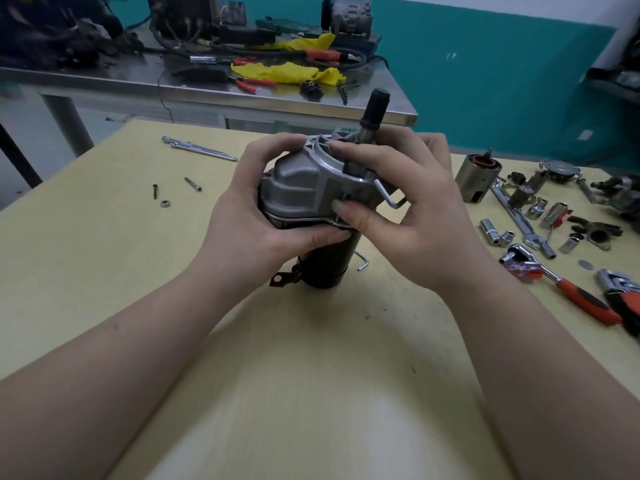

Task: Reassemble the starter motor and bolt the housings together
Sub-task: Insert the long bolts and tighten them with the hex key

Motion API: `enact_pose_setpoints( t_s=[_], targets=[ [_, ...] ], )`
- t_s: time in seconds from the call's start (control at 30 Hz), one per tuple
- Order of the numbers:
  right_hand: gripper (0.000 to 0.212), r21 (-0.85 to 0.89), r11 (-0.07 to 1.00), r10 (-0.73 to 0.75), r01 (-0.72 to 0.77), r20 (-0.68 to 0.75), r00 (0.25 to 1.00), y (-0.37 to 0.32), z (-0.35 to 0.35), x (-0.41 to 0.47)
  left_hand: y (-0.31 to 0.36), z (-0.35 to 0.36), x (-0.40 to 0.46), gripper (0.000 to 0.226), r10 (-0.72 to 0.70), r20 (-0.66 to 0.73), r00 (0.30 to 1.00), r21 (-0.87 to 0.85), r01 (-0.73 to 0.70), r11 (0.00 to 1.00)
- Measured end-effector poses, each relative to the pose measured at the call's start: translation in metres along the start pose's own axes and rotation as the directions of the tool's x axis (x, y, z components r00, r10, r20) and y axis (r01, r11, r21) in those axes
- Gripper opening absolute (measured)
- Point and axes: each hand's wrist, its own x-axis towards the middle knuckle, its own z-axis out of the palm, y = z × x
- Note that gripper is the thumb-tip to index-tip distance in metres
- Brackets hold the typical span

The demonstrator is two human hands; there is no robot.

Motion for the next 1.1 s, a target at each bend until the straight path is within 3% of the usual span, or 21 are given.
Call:
enact_pose_setpoints(
  t_s=[0.13,0.33,0.6,0.8,1.1],
  targets=[
    [0.056,-0.015,0.999,0.043,-0.044,-0.073,0.996,-0.009,0.011,0.001,0.001,0.001,-0.002,0.086,0.013,-0.033,0.999,0.018,-0.013,1.000],
    [0.057,0.007,1.000,0.005,-0.005,0.035,0.999,-0.002,0.001,0.001,0.000,0.000,-0.001,0.085,0.033,-0.031,0.999,-0.005,-0.033,0.999],
    [0.057,-0.023,0.999,0.020,-0.022,-0.091,0.996,-0.011,0.010,-0.004,0.000,0.002,-0.004,0.076,0.086,-0.049,0.995,-0.040,-0.088,0.995],
    [0.054,-0.053,0.999,-0.004,0.002,-0.032,0.999,-0.010,0.007,-0.005,-0.001,0.003,-0.005,0.078,0.079,-0.058,0.995,-0.033,-0.081,0.996],
    [0.060,-0.005,0.998,0.059,-0.059,-0.073,0.996,-0.016,0.012,-0.001,0.001,-0.001,-0.003,0.074,0.061,-0.030,0.998,-0.044,-0.063,0.997]
  ],
)
